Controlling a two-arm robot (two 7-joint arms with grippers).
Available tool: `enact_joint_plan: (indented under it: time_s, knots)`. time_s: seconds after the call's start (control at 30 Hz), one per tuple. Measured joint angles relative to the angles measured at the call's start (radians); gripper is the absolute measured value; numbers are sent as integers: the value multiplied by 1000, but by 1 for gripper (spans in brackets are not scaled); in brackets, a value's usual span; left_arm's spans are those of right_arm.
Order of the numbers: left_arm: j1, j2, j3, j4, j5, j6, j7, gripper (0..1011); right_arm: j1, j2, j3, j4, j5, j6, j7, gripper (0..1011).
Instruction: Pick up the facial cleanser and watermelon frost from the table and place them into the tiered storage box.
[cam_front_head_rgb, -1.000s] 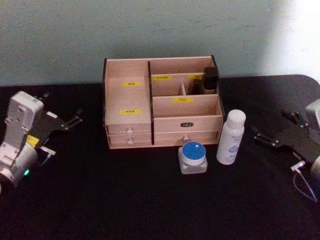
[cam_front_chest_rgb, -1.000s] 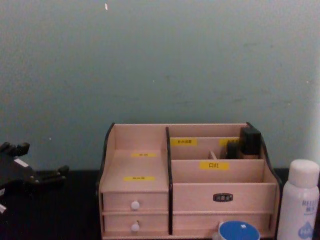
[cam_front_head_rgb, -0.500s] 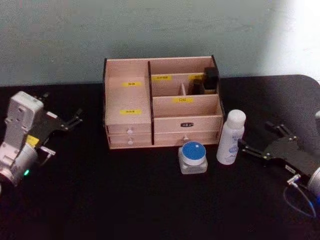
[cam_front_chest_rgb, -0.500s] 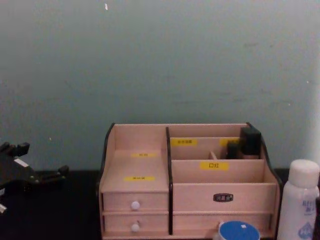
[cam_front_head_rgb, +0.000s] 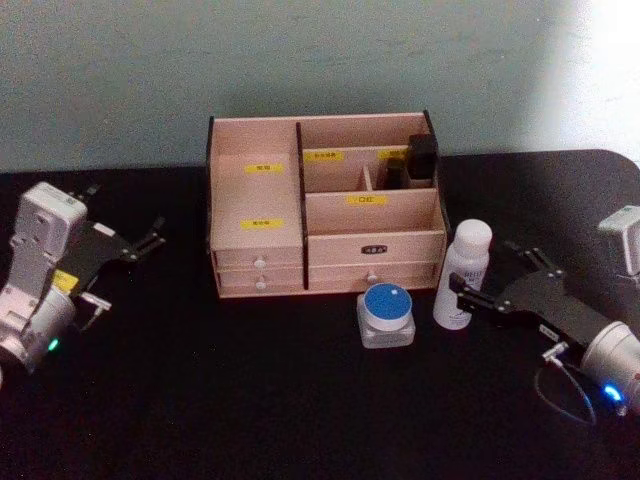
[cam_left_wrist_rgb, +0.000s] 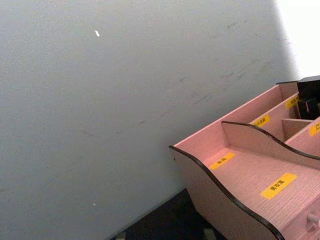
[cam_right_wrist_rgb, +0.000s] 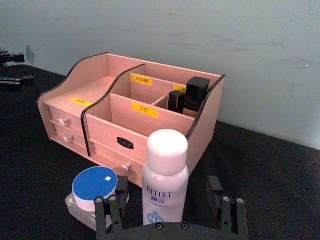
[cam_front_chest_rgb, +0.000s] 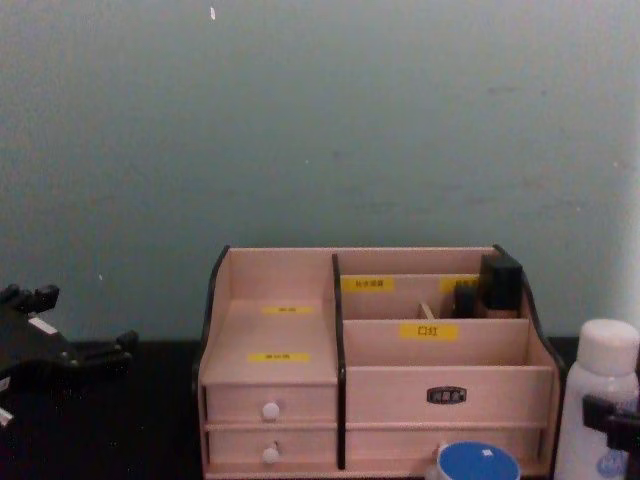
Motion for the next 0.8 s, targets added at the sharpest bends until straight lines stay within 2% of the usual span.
enact_joint_plan:
  time_s: [0.37,0.8]
  knots:
    - [0,0,0,0,0,0,0,1001,55,-58,-7,67,-18,27,42,1000]
    - [0,0,0,0,0,0,0,1001,73,-94,6,102,-41,42,61,1000]
